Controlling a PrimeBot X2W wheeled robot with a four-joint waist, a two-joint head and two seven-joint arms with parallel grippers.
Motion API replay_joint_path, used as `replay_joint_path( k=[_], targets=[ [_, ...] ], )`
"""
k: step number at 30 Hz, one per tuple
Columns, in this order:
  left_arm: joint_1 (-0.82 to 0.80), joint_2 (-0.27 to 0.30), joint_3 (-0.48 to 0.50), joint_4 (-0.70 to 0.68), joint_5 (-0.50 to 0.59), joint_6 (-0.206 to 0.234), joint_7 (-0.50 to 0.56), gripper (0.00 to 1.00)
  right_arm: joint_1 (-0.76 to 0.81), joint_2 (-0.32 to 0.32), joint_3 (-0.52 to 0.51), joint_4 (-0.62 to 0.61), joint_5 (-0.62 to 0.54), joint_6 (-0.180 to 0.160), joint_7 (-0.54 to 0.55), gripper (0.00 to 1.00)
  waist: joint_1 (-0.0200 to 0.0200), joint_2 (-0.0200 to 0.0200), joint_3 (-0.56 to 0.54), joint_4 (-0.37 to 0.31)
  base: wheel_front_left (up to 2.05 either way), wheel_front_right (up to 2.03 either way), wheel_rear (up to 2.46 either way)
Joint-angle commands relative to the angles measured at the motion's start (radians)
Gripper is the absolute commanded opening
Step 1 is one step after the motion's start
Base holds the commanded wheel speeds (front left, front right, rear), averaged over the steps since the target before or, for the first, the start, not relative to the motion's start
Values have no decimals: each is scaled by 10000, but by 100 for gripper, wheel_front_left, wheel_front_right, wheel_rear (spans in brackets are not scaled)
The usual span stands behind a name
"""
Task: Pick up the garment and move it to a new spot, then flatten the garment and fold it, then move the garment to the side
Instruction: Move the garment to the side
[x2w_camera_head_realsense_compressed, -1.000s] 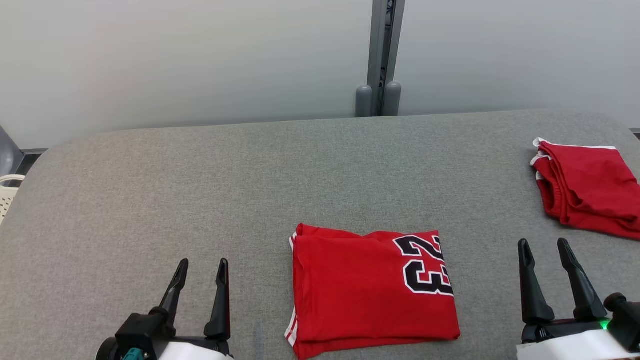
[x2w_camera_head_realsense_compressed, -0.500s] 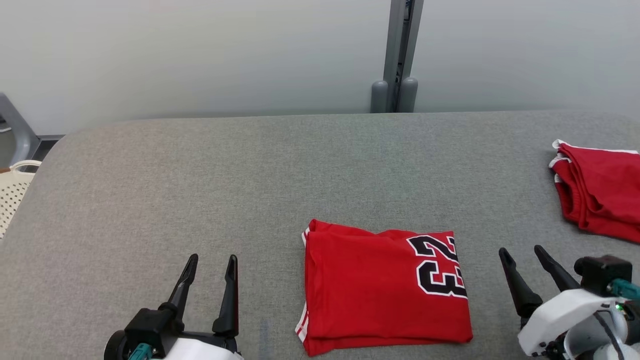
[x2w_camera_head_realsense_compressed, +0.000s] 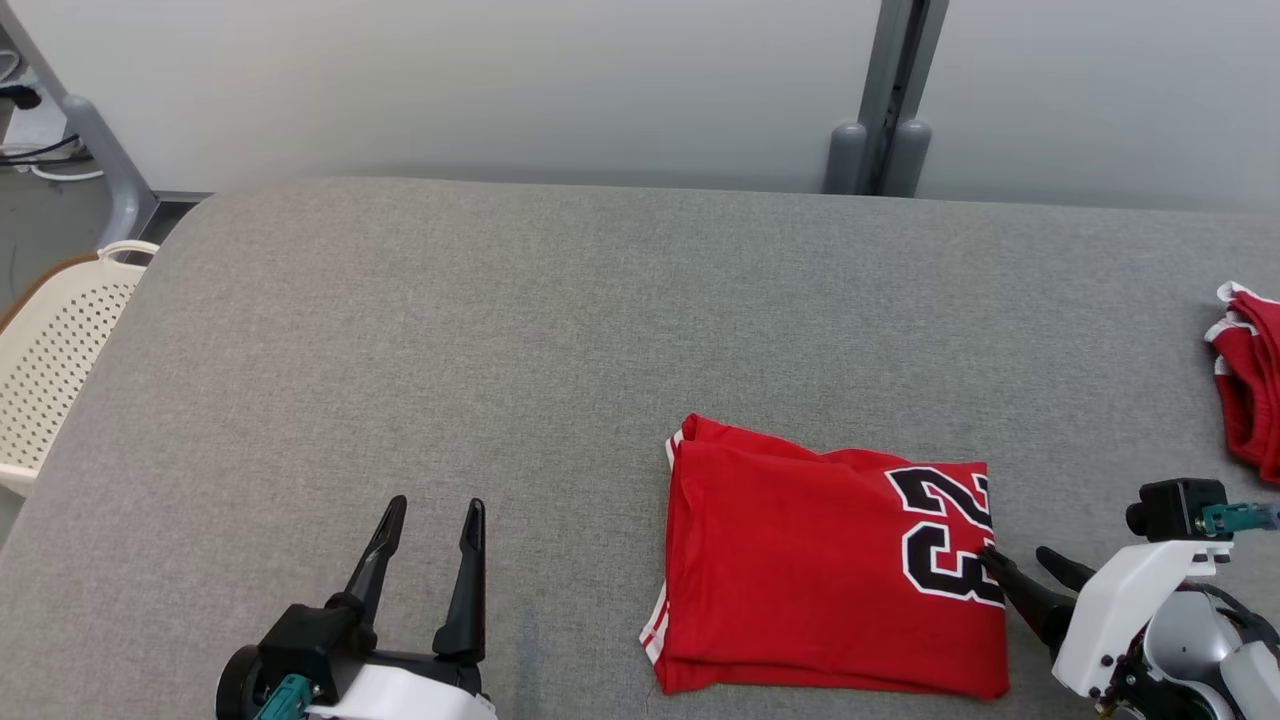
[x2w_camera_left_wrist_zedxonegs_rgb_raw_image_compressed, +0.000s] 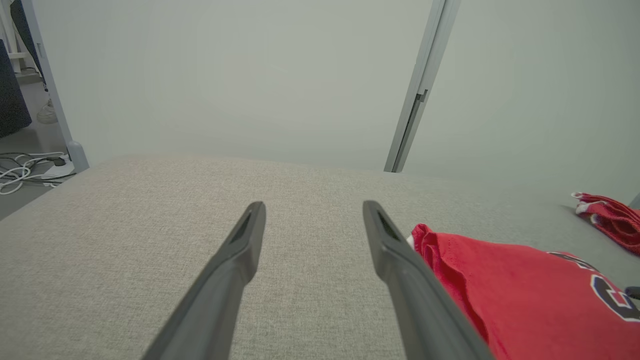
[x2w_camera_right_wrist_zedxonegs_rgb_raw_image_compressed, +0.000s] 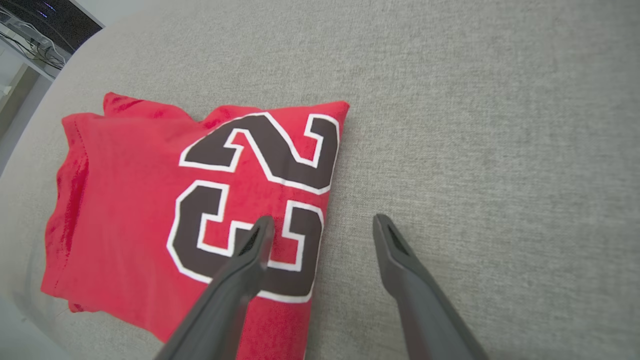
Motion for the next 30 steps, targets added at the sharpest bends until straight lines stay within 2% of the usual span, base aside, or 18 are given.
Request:
replay_joint_path(
  k=[1,12,13,14,15,17,24,30],
  targets=[
    [-140,7,40,28,74,-18,-14,100,-155,-98,84,83,243,8,120,100,0,-1,119,125,0,0,0],
    [-247,-47,46,178,242,-176,-14,100,-942,-396,1037,1136,2007,8,610,100,0,-1,373,544,0,0,0],
    [-244,-48,57,187,248,-184,-14,100,-1005,-420,1201,1109,2091,8,550,82,0,-1,373,568,0,0,0],
    [-243,-50,68,195,258,-184,-14,100,-1062,-451,1300,1120,2176,8,453,46,0,-1,371,587,0,0,0],
    [-236,-54,79,201,264,-194,-14,100,-1116,-474,1416,1145,2262,8,385,35,0,-1,365,600,0,0,0],
    [-205,-65,94,195,295,-193,-14,100,-1238,-572,1620,1138,2366,8,184,0,0,-1,360,604,0,0,0],
    [-169,-95,116,128,351,-189,-14,100,-1741,-1091,1990,1193,2528,6,-469,0,0,-1,352,298,0,0,0],
    [-224,-115,57,9,390,-259,-12,100,-2110,-1739,2134,1043,2362,8,-477,0,0,-1,371,-444,0,0,0]
  ],
)
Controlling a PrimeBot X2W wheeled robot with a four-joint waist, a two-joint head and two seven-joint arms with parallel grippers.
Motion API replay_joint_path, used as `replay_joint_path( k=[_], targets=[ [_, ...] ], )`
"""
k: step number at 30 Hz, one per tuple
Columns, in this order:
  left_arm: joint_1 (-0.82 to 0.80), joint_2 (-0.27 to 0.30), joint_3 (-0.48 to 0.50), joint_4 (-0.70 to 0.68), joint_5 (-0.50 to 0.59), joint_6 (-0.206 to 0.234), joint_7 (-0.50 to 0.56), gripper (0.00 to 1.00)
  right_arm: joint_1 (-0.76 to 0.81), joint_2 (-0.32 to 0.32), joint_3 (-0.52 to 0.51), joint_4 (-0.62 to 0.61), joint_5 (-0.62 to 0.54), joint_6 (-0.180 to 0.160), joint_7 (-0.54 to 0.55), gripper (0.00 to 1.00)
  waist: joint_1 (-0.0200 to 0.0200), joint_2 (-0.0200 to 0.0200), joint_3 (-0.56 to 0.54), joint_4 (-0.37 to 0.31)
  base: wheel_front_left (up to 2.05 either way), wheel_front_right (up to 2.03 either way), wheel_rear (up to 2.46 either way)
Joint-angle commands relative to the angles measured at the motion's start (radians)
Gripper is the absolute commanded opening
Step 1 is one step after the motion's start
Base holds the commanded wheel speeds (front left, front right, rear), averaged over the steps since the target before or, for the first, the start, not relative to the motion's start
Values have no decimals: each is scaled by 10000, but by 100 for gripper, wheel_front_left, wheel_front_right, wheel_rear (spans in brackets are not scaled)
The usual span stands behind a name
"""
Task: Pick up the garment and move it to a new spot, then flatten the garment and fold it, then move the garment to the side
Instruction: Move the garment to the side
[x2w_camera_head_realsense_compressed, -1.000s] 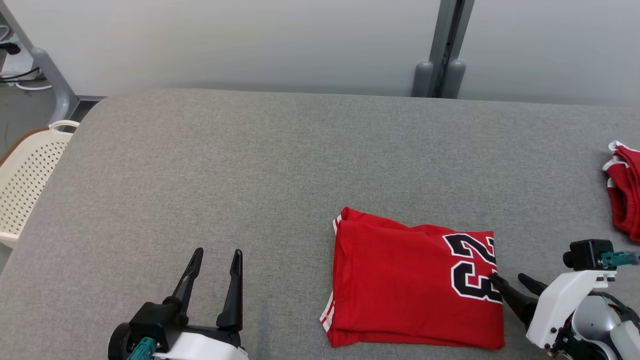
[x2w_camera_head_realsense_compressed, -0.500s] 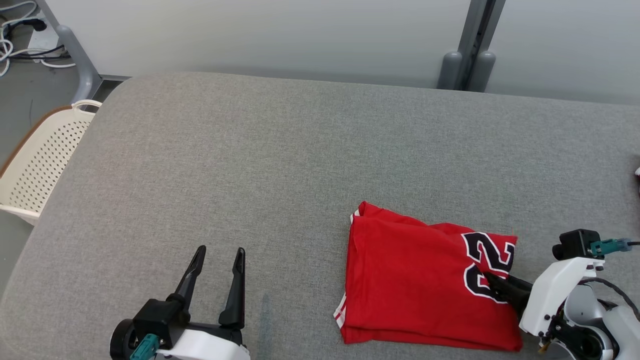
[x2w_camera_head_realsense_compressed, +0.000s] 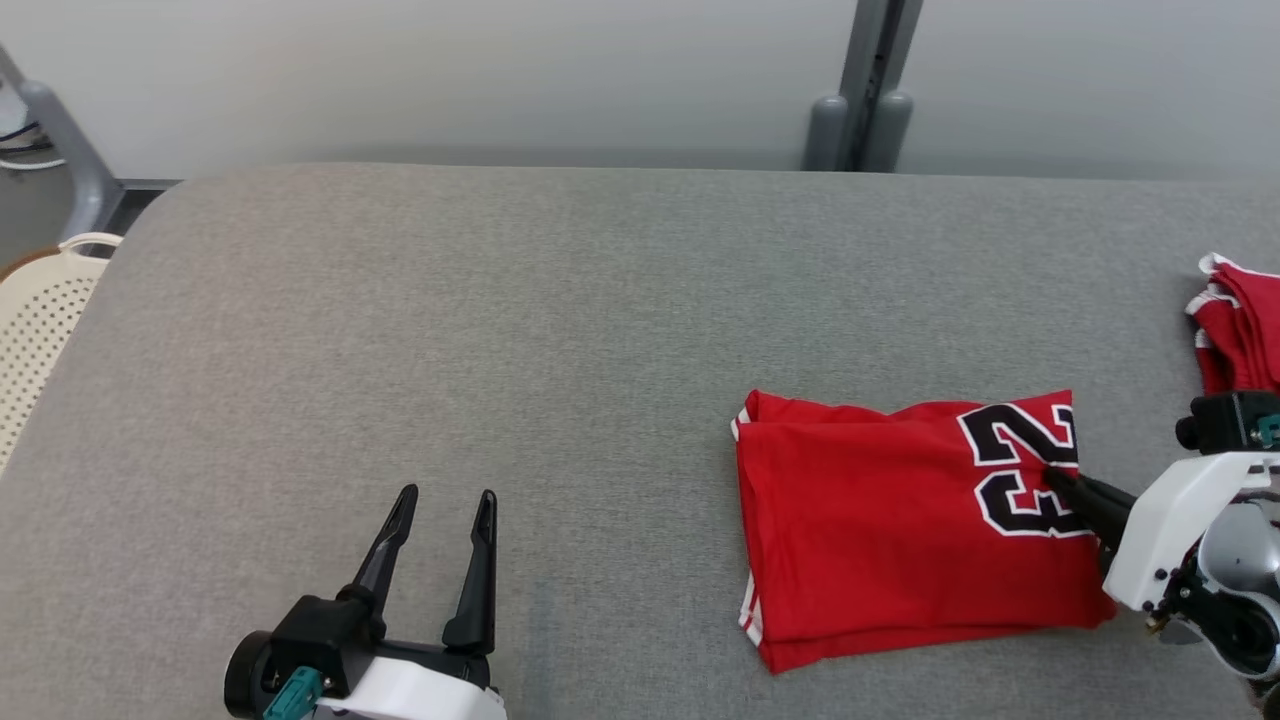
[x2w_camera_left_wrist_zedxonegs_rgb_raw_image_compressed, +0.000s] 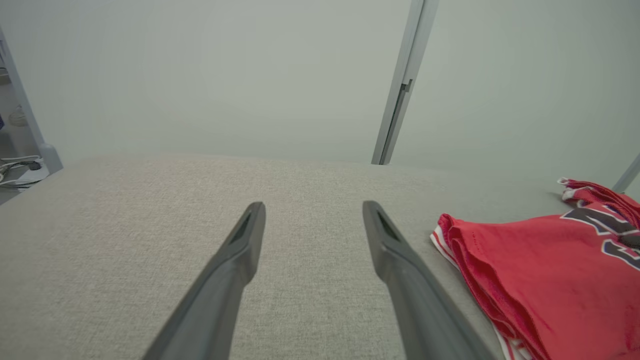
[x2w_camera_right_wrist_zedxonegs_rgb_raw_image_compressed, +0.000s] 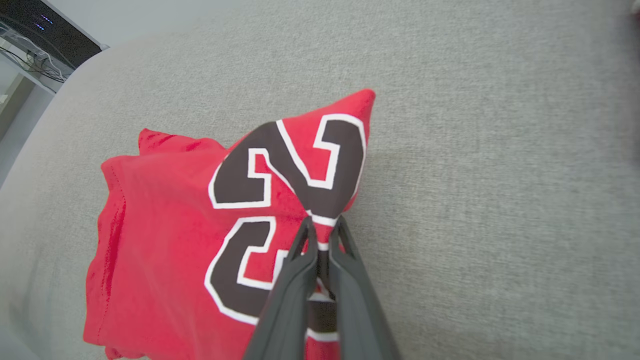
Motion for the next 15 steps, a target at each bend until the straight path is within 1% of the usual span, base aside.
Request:
replay_joint_path(
  k=[1,4,8,10,11,12,13,15],
  targets=[
    [-98,26,9,-67,65,-44,-12,100,-159,-191,-51,-44,-94,6,-28,0,0,0,37,-424,0,0,0],
    [-134,14,-71,-129,56,-57,-12,100,-279,-396,-209,-97,-161,8,-66,0,0,0,105,-1000,0,0,0],
    [-233,8,-121,-183,99,-75,-8,100,-421,-472,-343,-279,-253,8,-78,0,0,0,255,-1983,0,0,0],
    [-332,7,-118,-206,129,-84,-8,100,-514,-449,-369,-363,-350,6,-155,0,0,0,352,-2505,0,0,0],
    [-332,7,-118,-206,129,-84,-8,100,-514,-449,-369,-363,-350,6,-155,0,0,0,352,-2505,0,0,0],
    [-387,6,-95,-236,159,-88,-8,100,-582,-414,-353,-410,-414,6,-181,0,0,0,414,-2774,0,0,0],
    [-489,6,-108,-240,225,-112,-8,100,-657,-297,-368,-488,-469,6,-211,0,0,0,520,-3224,0,0,0],
    [-614,13,-118,-211,302,-164,-8,100,-745,-216,-374,-538,-545,6,-263,0,0,0,607,-3593,0,0,0]
  ],
)
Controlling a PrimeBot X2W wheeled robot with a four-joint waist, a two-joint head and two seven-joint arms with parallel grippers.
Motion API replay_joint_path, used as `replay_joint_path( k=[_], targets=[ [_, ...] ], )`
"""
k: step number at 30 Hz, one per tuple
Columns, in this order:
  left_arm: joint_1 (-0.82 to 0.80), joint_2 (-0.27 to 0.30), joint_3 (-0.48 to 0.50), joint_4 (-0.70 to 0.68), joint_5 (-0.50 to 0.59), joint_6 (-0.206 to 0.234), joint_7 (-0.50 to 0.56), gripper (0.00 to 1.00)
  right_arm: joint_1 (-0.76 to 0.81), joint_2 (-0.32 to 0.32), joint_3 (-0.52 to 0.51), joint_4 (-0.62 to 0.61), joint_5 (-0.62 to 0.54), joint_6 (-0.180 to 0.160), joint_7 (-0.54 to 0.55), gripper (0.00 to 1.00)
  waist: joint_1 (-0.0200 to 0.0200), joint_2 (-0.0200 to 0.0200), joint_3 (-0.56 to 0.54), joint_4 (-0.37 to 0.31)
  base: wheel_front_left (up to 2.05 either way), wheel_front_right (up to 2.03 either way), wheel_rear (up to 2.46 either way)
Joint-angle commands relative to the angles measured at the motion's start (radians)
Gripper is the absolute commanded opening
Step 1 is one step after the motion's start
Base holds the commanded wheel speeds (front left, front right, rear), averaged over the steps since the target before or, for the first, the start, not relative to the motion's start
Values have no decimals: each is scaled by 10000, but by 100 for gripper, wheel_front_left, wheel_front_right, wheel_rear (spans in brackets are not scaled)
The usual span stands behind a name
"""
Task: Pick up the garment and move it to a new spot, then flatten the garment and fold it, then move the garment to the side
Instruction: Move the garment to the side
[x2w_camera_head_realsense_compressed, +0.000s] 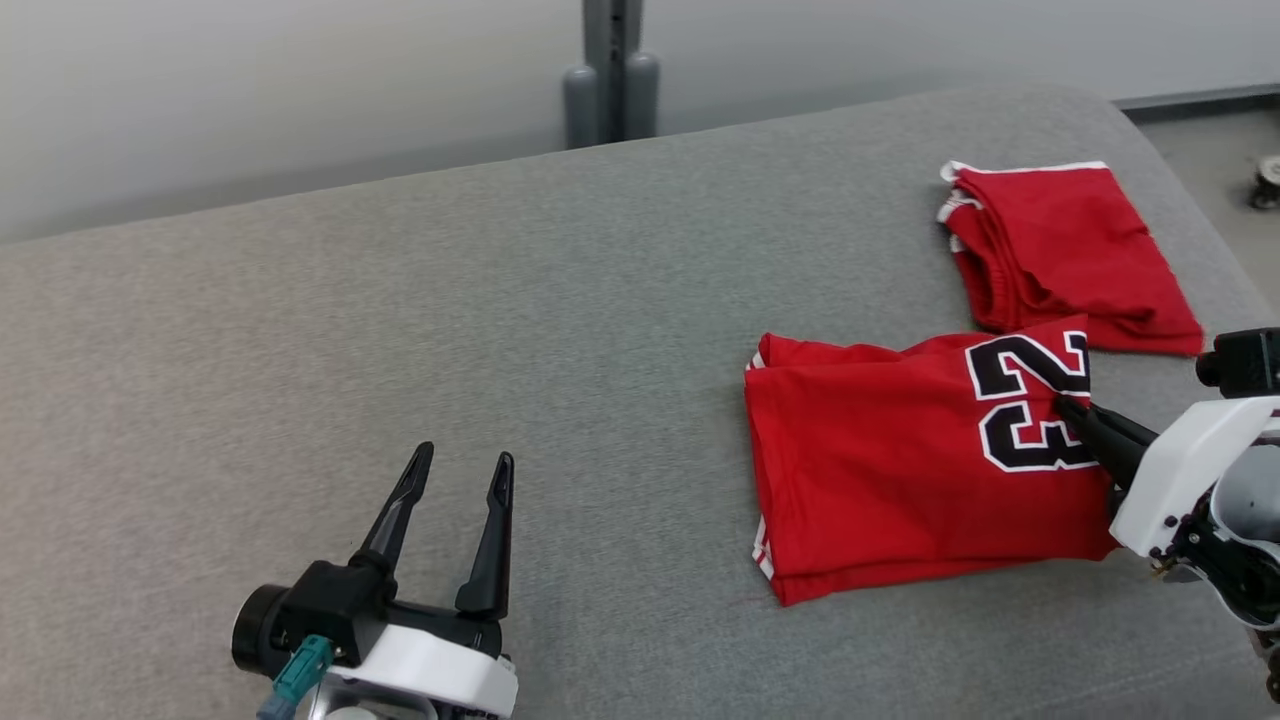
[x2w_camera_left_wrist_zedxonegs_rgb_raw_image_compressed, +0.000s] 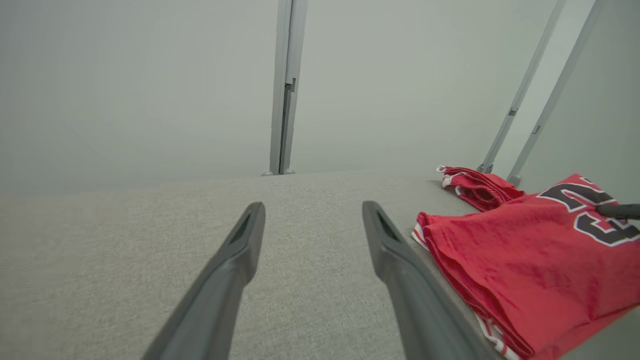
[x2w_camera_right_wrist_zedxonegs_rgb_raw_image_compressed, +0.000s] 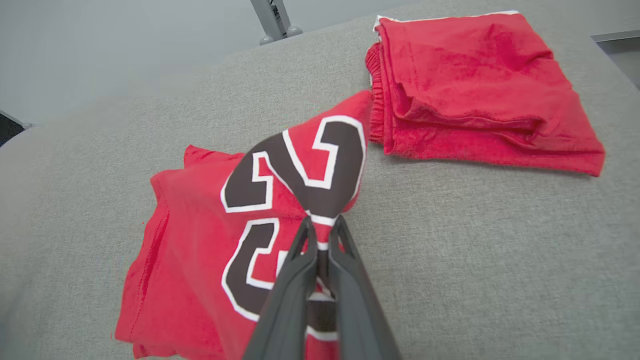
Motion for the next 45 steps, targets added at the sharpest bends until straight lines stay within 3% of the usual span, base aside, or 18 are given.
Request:
replay_joint_path(
  k=[1,5,11,21,31,39,45],
  targets=[
    [-208,44,21,11,93,-58,0,100,-187,66,-29,-47,-89,6,-102,0,0,0,304,-906,0,0,0],
    [-383,51,7,76,196,-121,2,100,-432,271,54,-32,-178,6,-189,0,0,0,404,-1341,0,0,0],
    [-469,51,43,177,247,-183,0,100,-976,598,270,31,-274,6,-198,0,0,0,429,-1435,0,0,0],
    [-485,34,33,187,79,-126,0,100,-2672,1174,212,651,-532,6,133,0,0,0,240,-807,0,0,0],
    [-574,27,-86,115,-83,-20,0,100,-4414,1432,-546,2138,-1124,6,230,0,0,0,460,-143,0,0,0],
    [-665,27,-91,86,21,-36,0,100,-5144,986,-673,2990,-1798,6,329,0,0,0,729,98,0,0,0],
    [-870,29,-86,97,136,-132,0,100,-5556,224,-707,3470,-2379,4,145,0,0,0,1187,377,0,0,0]
  ],
)
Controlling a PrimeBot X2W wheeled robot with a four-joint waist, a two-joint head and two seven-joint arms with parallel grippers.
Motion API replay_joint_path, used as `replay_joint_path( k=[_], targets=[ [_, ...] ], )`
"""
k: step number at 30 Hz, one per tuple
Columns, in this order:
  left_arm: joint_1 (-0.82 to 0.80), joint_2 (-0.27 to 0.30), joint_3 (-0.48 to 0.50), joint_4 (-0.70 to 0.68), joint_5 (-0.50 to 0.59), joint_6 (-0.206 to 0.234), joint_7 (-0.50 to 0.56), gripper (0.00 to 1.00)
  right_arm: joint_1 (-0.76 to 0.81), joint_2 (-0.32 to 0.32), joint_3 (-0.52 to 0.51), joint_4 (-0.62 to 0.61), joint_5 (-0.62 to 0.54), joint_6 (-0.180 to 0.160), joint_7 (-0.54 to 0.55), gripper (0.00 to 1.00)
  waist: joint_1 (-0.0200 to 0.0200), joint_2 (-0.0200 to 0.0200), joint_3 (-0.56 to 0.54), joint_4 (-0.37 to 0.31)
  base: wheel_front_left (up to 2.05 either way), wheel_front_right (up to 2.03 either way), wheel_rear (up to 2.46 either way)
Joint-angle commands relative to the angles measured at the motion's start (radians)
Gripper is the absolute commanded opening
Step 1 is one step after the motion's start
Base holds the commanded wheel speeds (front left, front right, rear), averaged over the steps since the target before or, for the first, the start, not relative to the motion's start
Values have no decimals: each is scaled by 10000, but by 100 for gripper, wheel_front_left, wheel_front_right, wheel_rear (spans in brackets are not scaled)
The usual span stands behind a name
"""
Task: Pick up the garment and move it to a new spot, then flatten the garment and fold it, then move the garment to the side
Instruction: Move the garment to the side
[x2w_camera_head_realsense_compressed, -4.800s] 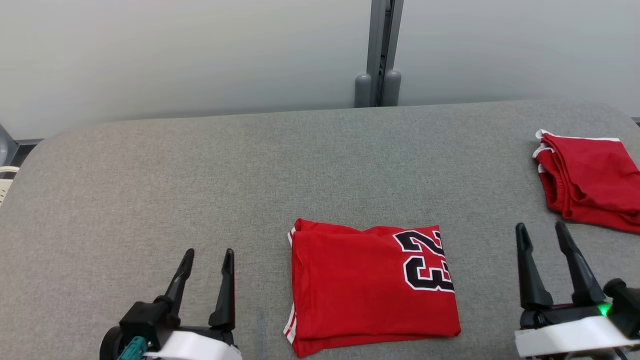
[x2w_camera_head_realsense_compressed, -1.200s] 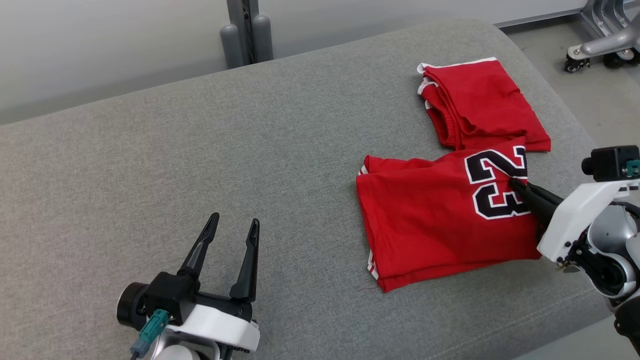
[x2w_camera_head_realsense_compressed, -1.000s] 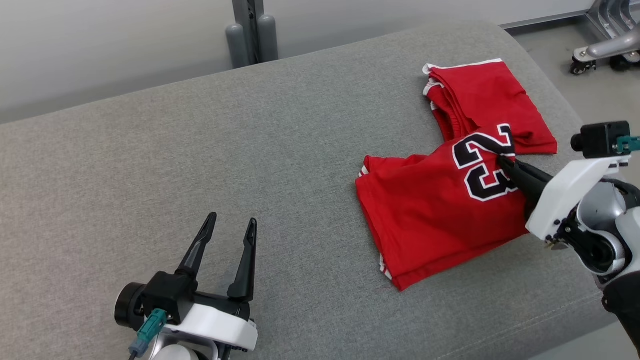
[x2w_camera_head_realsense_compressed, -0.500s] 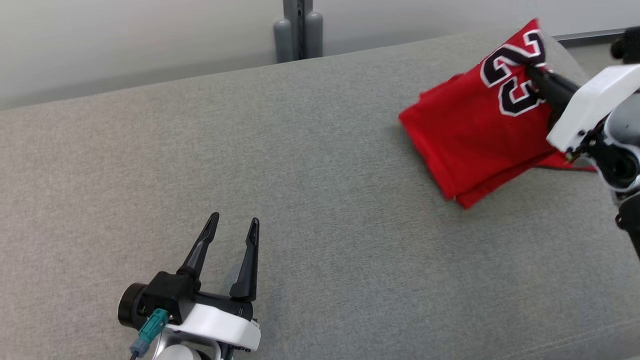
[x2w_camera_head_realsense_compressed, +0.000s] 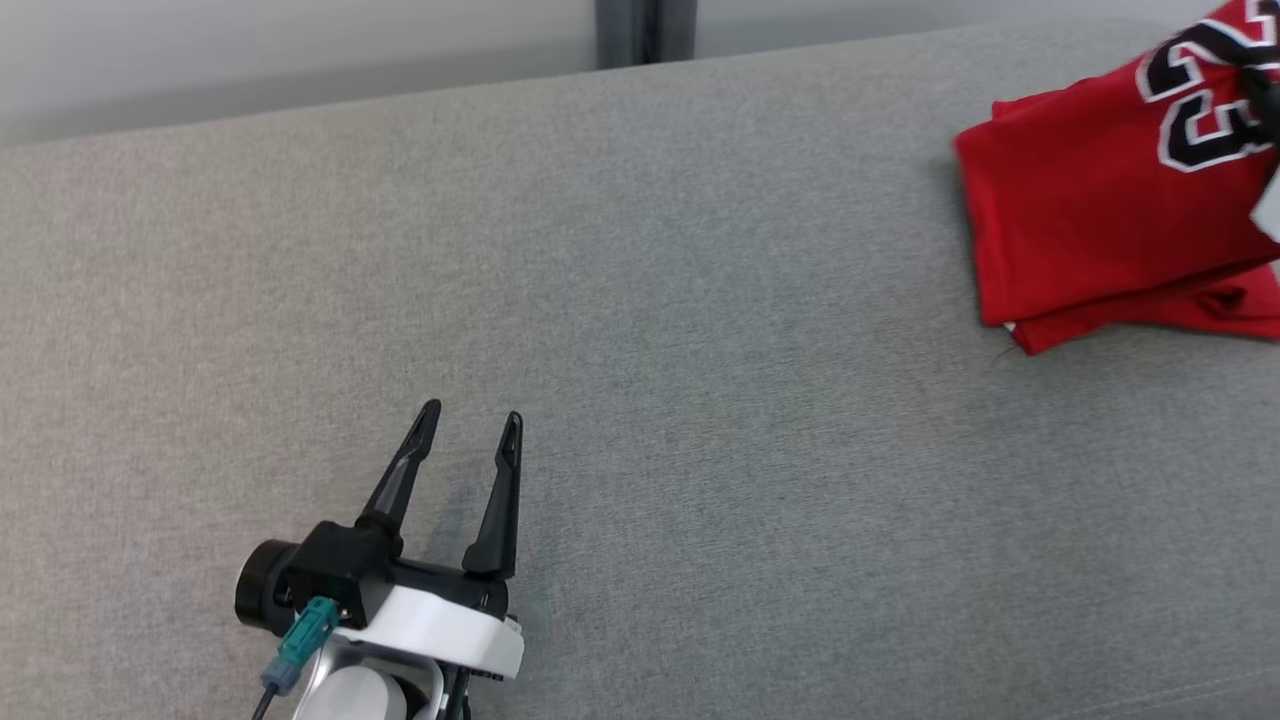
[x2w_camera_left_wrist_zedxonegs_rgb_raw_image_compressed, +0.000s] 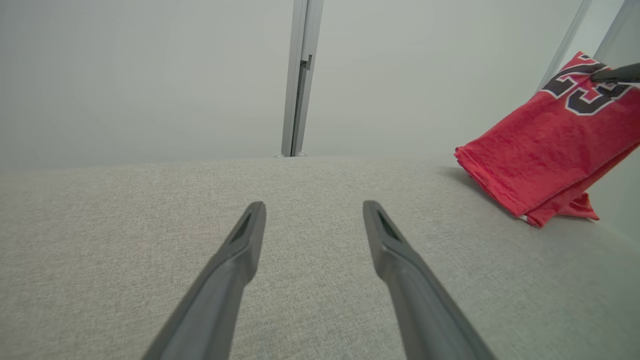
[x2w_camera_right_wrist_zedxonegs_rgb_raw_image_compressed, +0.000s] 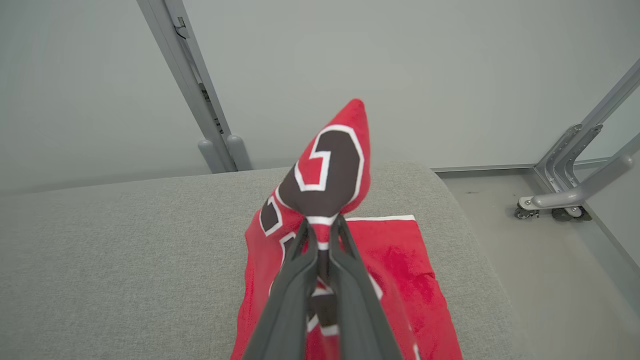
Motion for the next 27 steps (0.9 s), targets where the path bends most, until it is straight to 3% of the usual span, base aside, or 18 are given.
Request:
replay_joint_path(
  k=[1,12,27],
  targets=[
    [-227,37,44,-30,58,-45,0,100,-137,-184,-52,92,-133,6,-151,0,0,0,196,146,0,0,0],
    [-412,51,112,-61,319,-178,0,100,-802,-1593,34,1585,-2376,6,-845,0,0,0,1033,755,0,0,0],
    [-566,184,51,-254,561,-250,0,100,-1275,-2038,-264,3298,-5681,5,-1983,0,0,0,1976,1166,0,0,0]
  ],
)
